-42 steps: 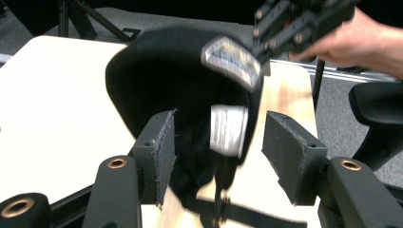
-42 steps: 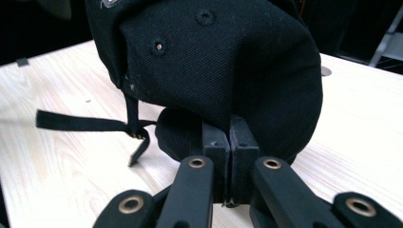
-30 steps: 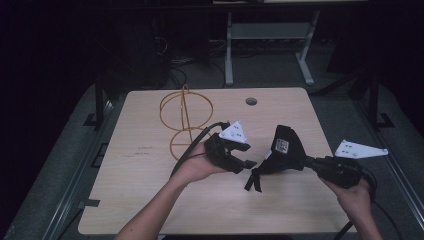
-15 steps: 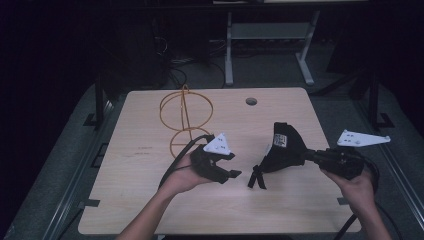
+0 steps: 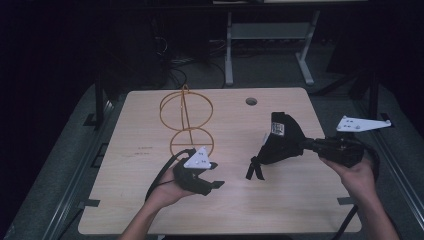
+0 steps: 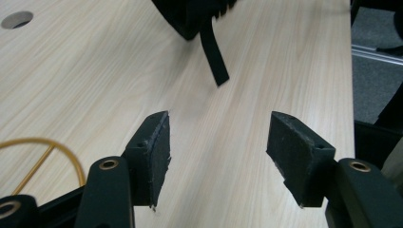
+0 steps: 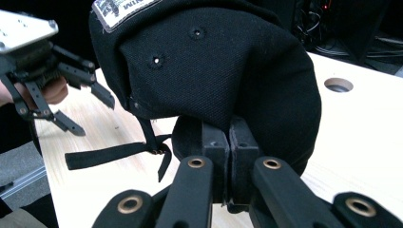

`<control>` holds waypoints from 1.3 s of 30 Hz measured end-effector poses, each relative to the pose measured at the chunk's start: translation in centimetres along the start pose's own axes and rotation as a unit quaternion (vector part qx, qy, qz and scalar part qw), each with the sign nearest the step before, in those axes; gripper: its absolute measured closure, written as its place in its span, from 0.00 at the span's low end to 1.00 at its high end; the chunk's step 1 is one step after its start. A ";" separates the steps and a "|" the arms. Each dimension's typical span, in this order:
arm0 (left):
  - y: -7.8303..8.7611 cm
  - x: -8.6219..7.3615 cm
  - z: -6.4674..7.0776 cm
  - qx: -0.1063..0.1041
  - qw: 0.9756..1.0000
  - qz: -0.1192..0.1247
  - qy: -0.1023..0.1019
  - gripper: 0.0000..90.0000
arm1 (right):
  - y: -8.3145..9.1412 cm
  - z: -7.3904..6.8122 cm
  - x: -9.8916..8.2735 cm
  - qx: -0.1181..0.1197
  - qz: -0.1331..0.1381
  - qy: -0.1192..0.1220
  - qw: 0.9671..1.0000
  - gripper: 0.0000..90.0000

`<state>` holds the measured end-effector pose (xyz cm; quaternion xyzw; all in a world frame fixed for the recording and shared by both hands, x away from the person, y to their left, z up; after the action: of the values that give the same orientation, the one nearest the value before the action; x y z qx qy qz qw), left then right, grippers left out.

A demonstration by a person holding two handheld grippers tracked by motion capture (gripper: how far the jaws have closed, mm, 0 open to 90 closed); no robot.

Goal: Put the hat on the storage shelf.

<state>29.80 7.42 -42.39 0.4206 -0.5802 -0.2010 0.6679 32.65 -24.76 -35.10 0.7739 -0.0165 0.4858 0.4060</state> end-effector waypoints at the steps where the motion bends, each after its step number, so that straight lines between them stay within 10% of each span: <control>1: 0.0 -0.3 0.0 0.001 1.000 0.001 0.002 0.44 | 0.0 0.0 0.2 0.001 0.000 0.001 1.000 0.98; 39: -0.4 -4.8 0.1 0.009 1.000 -0.005 0.005 0.39 | -2.4 -3.0 10.9 0.050 -0.007 0.051 0.997 0.98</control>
<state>28.65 10.80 -45.67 0.4304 -0.5762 -0.1974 0.6661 37.18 -17.20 -27.58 0.7674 0.0341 0.5224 0.3702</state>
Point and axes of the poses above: each handheld gripper's, and its own axes: y roughly backward along the jaws, x roughly out of its top, z roughly to its right, the point moved 6 cm from there along -y, roughly forward along the jaws, and after that the axes turned 12 degrees about -z, right-handed, at the moved point
